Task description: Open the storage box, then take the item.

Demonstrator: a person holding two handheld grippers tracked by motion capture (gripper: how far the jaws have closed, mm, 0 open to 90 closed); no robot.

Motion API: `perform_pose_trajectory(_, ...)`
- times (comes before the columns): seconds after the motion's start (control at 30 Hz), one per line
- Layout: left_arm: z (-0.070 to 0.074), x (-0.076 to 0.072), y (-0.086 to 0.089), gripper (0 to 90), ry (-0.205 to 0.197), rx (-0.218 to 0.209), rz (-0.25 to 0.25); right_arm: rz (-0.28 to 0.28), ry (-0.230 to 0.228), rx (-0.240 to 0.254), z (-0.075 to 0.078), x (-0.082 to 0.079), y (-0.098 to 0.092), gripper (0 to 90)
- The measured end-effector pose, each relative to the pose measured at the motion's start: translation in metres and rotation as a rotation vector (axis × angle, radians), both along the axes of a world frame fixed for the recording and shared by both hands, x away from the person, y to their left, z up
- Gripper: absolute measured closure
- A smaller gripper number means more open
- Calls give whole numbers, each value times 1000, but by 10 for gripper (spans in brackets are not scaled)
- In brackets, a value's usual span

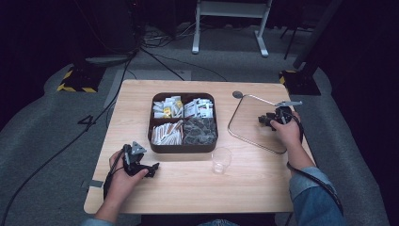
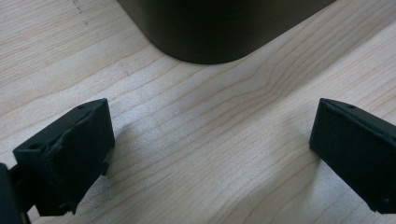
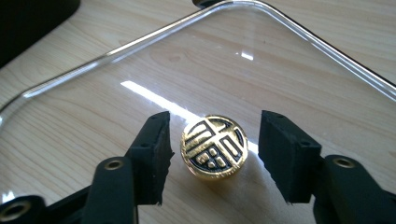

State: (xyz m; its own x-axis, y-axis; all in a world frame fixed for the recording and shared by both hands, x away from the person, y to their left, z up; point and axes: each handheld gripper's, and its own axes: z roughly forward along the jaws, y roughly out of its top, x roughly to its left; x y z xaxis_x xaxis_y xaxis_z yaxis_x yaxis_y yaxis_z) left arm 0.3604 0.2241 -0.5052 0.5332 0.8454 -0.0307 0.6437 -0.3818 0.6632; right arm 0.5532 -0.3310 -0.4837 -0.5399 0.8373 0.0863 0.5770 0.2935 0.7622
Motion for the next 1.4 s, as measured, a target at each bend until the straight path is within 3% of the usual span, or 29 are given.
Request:
perform_pose_trajectory(0.23, 0, -1, 0, 8, -6, 5, 6, -3, -33, 39, 16, -2, -1, 420)
perform_pose_trajectory(0.37, 0, -2, -1, 16, -5, 0, 11, 8, -27, 56, 24, -4, 1, 422)
perform_pose_trajectory(0.47, 2, -3, 2, 49, -8, -8, 11, 16, -33, 74, 30, -5, 2, 422)
perform_pose_trajectory(0.53, 3, -3, 4, 141, -16, -10, 18, 26, -31, 91, 38, -7, 7, 422)
perform_pose_trajectory(0.87, 4, -3, 5, 173, -16, -9, 24, 83, -67, 108, 56, -13, 24, 424)
perform_pose_trajectory(1.13, 1, -2, 4, 154, -34, -23, 27, 190, -104, 115, 71, -20, 51, 487)
perform_pose_trajectory(1.2, 1, -2, 5, 153, -34, -23, 24, 245, -112, 128, 77, -23, 69, 506)
perform_pose_trajectory(1.23, 1, -2, 5, 153, -34, -23, 24, 245, -112, 128, 77, -23, 69, 506)
perform_pose_trajectory(1.27, 1, -2, 5, 153, -33, -25, 25, 288, -120, 127, 82, -25, 83, 513)
perform_pose_trajectory(1.4, 1, -2, 5, 153, -34, -23, 26, 333, -120, 136, 86, -28, 102, 518)
